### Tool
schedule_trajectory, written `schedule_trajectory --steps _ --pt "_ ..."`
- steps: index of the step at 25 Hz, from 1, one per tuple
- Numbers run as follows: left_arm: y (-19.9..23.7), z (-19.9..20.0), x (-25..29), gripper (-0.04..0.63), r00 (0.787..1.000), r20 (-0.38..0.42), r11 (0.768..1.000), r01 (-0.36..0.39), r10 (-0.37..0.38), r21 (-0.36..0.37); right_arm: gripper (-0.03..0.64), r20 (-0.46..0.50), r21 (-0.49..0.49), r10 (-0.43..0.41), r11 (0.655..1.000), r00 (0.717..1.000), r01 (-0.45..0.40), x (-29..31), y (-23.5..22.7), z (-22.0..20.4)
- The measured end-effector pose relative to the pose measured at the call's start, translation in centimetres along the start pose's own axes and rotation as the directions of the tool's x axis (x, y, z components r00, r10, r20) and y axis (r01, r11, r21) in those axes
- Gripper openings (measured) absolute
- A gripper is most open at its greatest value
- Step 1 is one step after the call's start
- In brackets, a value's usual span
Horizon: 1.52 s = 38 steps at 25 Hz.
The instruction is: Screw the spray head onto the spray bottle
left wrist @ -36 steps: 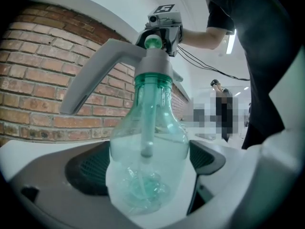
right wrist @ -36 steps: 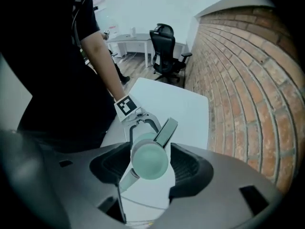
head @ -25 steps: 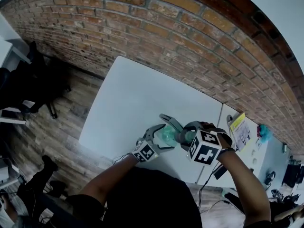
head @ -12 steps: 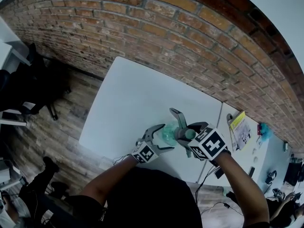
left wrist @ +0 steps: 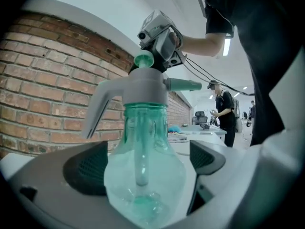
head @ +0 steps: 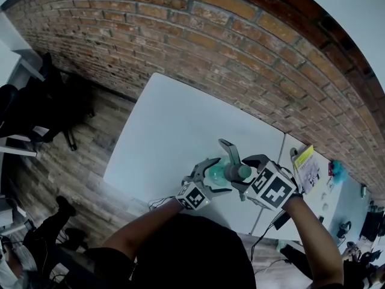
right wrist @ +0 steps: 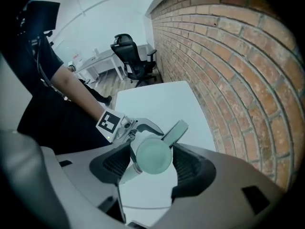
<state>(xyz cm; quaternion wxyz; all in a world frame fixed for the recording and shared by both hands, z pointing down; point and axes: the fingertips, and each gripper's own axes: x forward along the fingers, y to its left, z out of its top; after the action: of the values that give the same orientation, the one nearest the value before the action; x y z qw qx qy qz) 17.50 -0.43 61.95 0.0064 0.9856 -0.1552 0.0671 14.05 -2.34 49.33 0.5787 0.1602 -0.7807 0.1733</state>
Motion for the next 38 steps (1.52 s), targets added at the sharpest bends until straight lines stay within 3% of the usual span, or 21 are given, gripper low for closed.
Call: schedule_trajectory --steps 3,5,9,12,15,21,27,29,33,37,38 --pt "0.2 -0.2 0.5 0.52 1.0 -0.018 1.0 -0.012 0.012 0.016 0.262 0.0 -0.175 -0.004 0.985 1.0 0.004 -1.0 0.2 0.3" --pt "0.4 -0.3 0.6 0.52 1.0 -0.026 0.999 -0.015 0.016 0.028 0.261 -0.024 -0.316 -0.018 0.949 1.0 0.01 -1.6 0.3 0.0" --pt "0.6 0.2 0.7 0.517 1.0 -0.02 0.999 -0.012 0.012 0.03 0.261 -0.105 -0.561 -0.034 0.827 0.994 -0.031 -1.5 0.6 -1.1" --pt "0.3 0.7 1.2 0.514 1.0 -0.017 0.999 -0.001 0.001 0.034 0.261 -0.133 -0.686 -0.079 0.727 0.988 -0.034 -0.8 0.1 -1.4" --pt "0.4 0.8 1.4 0.509 1.0 -0.021 0.999 0.007 -0.006 0.036 0.261 -0.115 -0.772 -0.106 0.635 0.988 -0.022 0.0 -0.1 -1.2" --pt "0.7 0.5 1.3 0.48 1.0 -0.026 1.0 0.008 -0.008 0.03 0.261 -0.202 -0.893 -0.133 0.433 0.97 -0.127 0.2 0.2 -1.7" --pt "0.7 0.5 1.2 0.48 1.0 -0.021 1.0 0.009 -0.008 0.023 0.261 -0.239 -0.936 -0.134 0.297 0.962 -0.192 0.8 0.5 -2.9" --pt "0.8 0.5 1.2 0.48 1.0 -0.019 1.0 0.007 -0.007 0.019 0.259 -0.223 -0.943 -0.142 0.283 0.964 -0.176 1.1 0.4 -2.7" --pt "1.0 0.4 1.1 0.48 1.0 -0.013 1.0 0.004 -0.004 0.017 0.259 -0.196 -0.939 -0.134 0.313 0.971 -0.146 1.3 0.2 -2.2" --pt "0.7 0.4 1.2 0.48 1.0 -0.017 1.0 0.007 -0.007 0.023 0.261 -0.196 -0.961 -0.177 0.23 0.965 -0.153 1.9 0.4 -2.8" --pt "0.7 0.4 1.3 0.48 1.0 -0.018 1.0 0.007 -0.007 0.023 0.261 -0.202 -0.959 -0.181 0.234 0.962 -0.157 1.9 0.4 -2.8"
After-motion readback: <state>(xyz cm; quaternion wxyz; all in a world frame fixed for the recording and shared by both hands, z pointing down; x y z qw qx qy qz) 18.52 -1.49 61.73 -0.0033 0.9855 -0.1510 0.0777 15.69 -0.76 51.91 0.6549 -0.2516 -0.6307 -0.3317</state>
